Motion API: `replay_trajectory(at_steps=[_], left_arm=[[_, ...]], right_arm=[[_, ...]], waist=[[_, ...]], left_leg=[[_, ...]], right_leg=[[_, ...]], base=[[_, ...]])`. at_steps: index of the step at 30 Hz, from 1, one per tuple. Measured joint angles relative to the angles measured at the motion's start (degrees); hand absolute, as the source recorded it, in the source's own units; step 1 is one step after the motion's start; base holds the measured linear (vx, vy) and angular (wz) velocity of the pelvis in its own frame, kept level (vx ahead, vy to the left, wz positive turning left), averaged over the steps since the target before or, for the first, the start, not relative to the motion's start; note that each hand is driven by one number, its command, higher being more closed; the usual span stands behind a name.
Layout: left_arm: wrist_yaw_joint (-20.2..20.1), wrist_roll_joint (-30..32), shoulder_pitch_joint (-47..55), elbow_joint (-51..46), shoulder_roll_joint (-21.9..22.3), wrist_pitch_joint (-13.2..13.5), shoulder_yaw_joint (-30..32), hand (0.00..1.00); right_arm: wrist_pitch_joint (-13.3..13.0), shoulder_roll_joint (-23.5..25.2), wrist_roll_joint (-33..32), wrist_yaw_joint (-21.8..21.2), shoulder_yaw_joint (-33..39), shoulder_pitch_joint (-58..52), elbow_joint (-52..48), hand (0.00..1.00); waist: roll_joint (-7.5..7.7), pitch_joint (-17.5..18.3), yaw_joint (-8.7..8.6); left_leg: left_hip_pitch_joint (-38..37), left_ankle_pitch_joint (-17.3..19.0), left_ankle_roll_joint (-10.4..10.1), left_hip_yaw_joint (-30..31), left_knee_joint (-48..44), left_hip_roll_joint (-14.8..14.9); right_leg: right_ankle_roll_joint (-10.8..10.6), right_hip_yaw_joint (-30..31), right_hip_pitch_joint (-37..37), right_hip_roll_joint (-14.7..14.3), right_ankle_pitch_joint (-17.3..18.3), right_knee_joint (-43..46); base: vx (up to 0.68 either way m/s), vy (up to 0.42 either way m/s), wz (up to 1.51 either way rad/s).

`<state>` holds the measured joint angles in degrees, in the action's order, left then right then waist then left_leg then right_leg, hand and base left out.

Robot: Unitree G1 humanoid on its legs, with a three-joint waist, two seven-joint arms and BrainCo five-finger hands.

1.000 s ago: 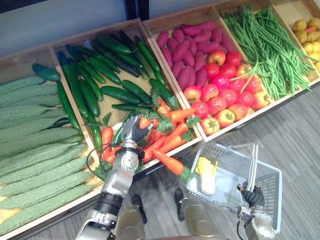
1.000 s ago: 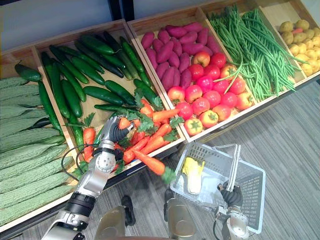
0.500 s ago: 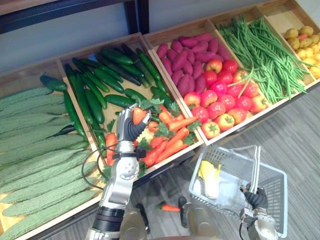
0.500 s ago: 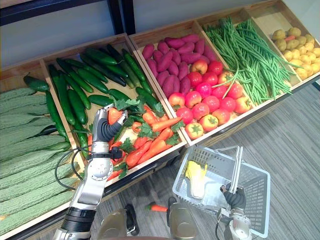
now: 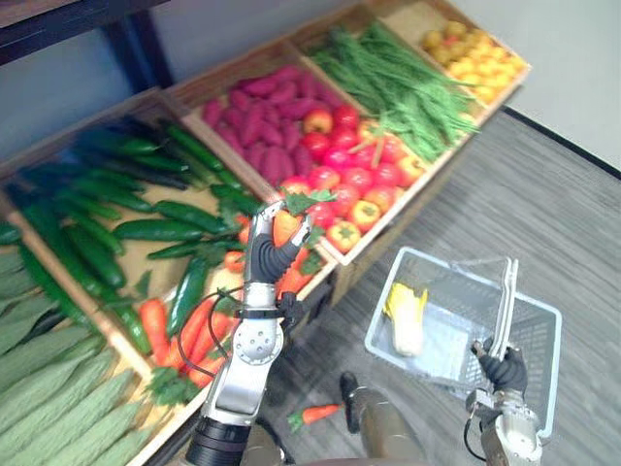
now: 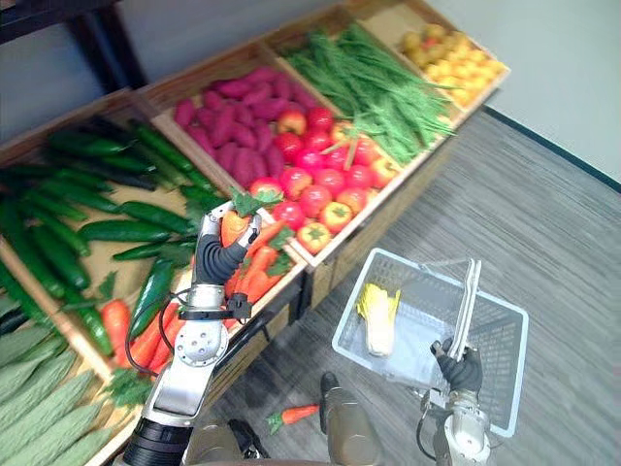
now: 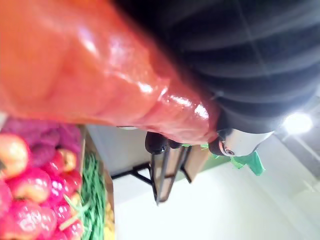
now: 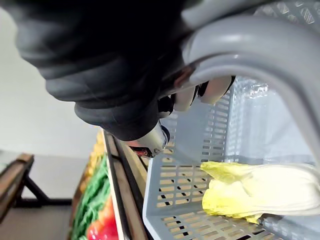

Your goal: Pick vegetable in the basket

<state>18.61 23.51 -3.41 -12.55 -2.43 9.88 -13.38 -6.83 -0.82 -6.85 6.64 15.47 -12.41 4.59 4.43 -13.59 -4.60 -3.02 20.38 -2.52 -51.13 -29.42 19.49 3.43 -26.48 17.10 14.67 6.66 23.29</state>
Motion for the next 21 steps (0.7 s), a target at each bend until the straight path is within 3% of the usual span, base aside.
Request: replay_trajectory(at_steps=[1, 2, 3, 4, 6, 7, 8, 9, 10, 11, 13, 15, 16, 17, 18, 21], left_arm=[[-0.1, -0.6, -0.3, 1.5, 0.0, 0.1, 0.0, 1.0], [-0.3, -0.8, -0.4, 3.4, 0.1, 0.1, 0.0, 1.0], [-1.0, -1.3, -0.5, 6.1, 0.1, 0.0, -0.1, 1.0], [-1.1, -1.4, -0.5, 7.2, 0.1, 0.0, -0.5, 1.0], [-1.2, -1.6, -0.7, 8.7, 0.1, 0.1, -3.0, 1.0], [-1.4, -1.8, -1.0, 8.7, 0.1, 0.3, -3.5, 1.0], [-2.1, -2.6, -1.5, 9.0, 0.1, 0.6, -4.1, 1.0], [-2.2, -2.7, -1.8, 9.6, 0.1, 0.7, -4.2, 1.0], [-2.2, -2.9, -2.1, 11.4, 0.0, 0.7, -5.1, 1.0], [-2.2, -2.9, -2.4, 11.9, 0.1, 0.7, -5.6, 1.0], [-2.4, -3.2, -2.0, 12.2, 0.7, 0.7, -7.3, 1.0], [-2.4, -3.2, -1.1, 12.4, 1.0, 0.7, -7.9, 1.0], [-2.4, -3.2, -0.9, 12.6, 1.4, 0.7, -8.6, 1.0], [-2.4, -3.2, -0.8, 12.6, 1.6, 0.8, -8.8, 1.0], [-2.5, -3.2, -0.2, 12.9, 1.6, 0.8, -9.2, 1.0], [-3.4, -3.2, 0.0, 13.1, 1.5, 0.8, -9.8, 1.0]], right_arm=[[-0.1, -0.3, 0.9, 0.0, -0.3, 2.5, 1.2, 1.0], [-0.1, -0.6, 1.8, 0.0, -0.6, 3.7, 2.0, 1.0], [-0.1, -1.7, 2.5, -0.1, -1.3, 4.9, 2.8, 1.0], [-0.1, -2.4, 3.0, -0.1, -1.7, 5.3, 3.4, 1.0], [0.0, -5.0, 3.0, -0.3, -3.5, 5.4, 3.6, 1.0], [0.0, -5.3, 3.0, -0.3, -4.1, 5.5, 3.6, 1.0], [0.0, -5.7, 3.0, -0.4, -5.3, 5.5, 3.6, 1.0], [0.0, -5.8, 3.0, -0.4, -5.9, 5.4, 3.6, 1.0], [0.0, -6.5, 3.0, -0.2, -7.3, 5.5, 3.5, 1.0], [0.0, -6.6, 3.0, -0.2, -7.8, 5.5, 3.3, 1.0], [-0.3, -6.5, 2.9, -0.1, -8.3, 7.0, 2.7, 1.0], [-0.4, -6.5, 2.9, -0.2, -9.9, 7.6, 2.7, 1.0], [-0.5, -6.5, 3.0, -0.4, -10.3, 7.6, 2.7, 1.0], [-0.6, -6.7, 3.0, -0.4, -10.9, 7.7, 2.6, 1.0], [-0.6, -6.1, 3.0, -0.4, -11.2, 7.6, 2.7, 1.0], [-0.6, -5.2, 2.9, -0.6, -12.2, 7.4, 2.5, 1.0]], waist=[[0.43, 0.1, -0.9], [0.64, 0.2, -1.06], [0.12, 0.1, -1.59], [-0.35, 0.2, -1.85], [-3.57, 1.7, -2.68], [-3.97, 1.9, -2.65], [-4.38, 1.8, -2.6], [-4.48, 1.7, -2.58], [-4.48, 1.8, -2.44], [-4.47, 1.8, -2.45], [-4.49, 1.8, -2.16], [-4.75, 2.0, -1.21], [-5.62, 2.4, -0.81], [-6.66, 2.7, -0.94], [-7.06, 3.3, -0.93], [-6.48, 3.7, -0.96]], left_leg=[[-0.9, -0.1, -0.3, -1.9, -1.0, 0.2], [-2.0, 0.1, -0.7, -2.0, -1.8, 0.2], [-3.9, 0.4, -1.1, -2.0, -2.5, 0.5], [-5.0, 0.4, -1.1, -2.1, -2.6, 0.6], [-6.4, -0.4, 0.2, -2.1, -5.8, 4.3], [-6.3, -1.6, 2.1, -1.4, -8.4, 5.8], [-5.6, -5.7, 6.0, 1.6, -14.1, 8.8], [-5.2, -8.9, 6.6, 3.6, -16.9, 10.1], [-3.3, -11.8, 3.8, 11.0, -21.5, 10.3], [-1.7, -10.3, 2.1, 14.2, -22.1, 9.3], [4.6, -4.5, 0.1, 26.9, -18.1, 1.7], [5.8, -2.5, -1.1, 35.8, -9.0, -4.7], [6.0, -4.4, -1.8, 39.9, -0.3, -7.6], [6.6, -7.3, -1.9, 41.2, 4.8, -8.1], [4.9, -6.3, -2.9, 42.0, 8.1, -8.8], [2.6, -7.5, -1.1, 39.7, 14.7, -12.5]], right_leg=[[1.2, -4.8, 0.4, 2.6, -1.0, 2.1], [1.3, -5.2, 1.0, 3.3, -3.2, 3.6], [-0.8, -2.4, 1.6, 2.0, -2.5, 4.8], [-1.3, -1.1, 1.5, 1.0, -2.2, 4.8], [-1.8, 3.0, 0.7, -5.2, -1.5, 1.6], [-1.3, 3.9, 0.1, -6.7, -1.9, 0.4], [-0.5, 5.6, -2.0, -9.2, -2.8, -2.1], [-0.6, 6.5, -3.6, -10.3, -3.3, -3.6], [-0.2, 8.8, -7.1, -11.8, -4.6, -7.3], [-0.2, 9.6, -7.8, -11.8, -4.8, -8.2], [-1.0, 13.1, -9.7, -11.5, -6.1, -11.1], [-2.0, 16.1, -11.0, -11.3, -7.0, -12.7], [-2.9, 17.7, -11.4, -11.6, -7.6, -13.5], [-3.4, 18.5, -11.4, -12.4, -7.8, -13.9], [-4.8, 20.5, -11.7, -12.9, -8.6, -15.6], [-6.9, 23.4, -12.2, -10.5, -11.7, -21.1]], base=[[0.15, -0.145, -1.33], [0.18, -0.199, -1.63], [0.16, -0.166, -1.34], [0.13, -0.112, -1.4], [0.2, -0.098, -1.29], [0.29, -0.138, -1.28], [0.25, -0.114, -1.01], [0.25, -0.081, -1.24], [0.2, -0.027, -0.86], [0.29, 0.033, -0.86], [0.28, 0.099, -0.66], [0.17, 0.152, -0.84], [0.12, 0.194, -0.75], [0.09, 0.215, -0.62], [0.07, 0.165, -0.36], [0.04, 0.212, -0.33]])
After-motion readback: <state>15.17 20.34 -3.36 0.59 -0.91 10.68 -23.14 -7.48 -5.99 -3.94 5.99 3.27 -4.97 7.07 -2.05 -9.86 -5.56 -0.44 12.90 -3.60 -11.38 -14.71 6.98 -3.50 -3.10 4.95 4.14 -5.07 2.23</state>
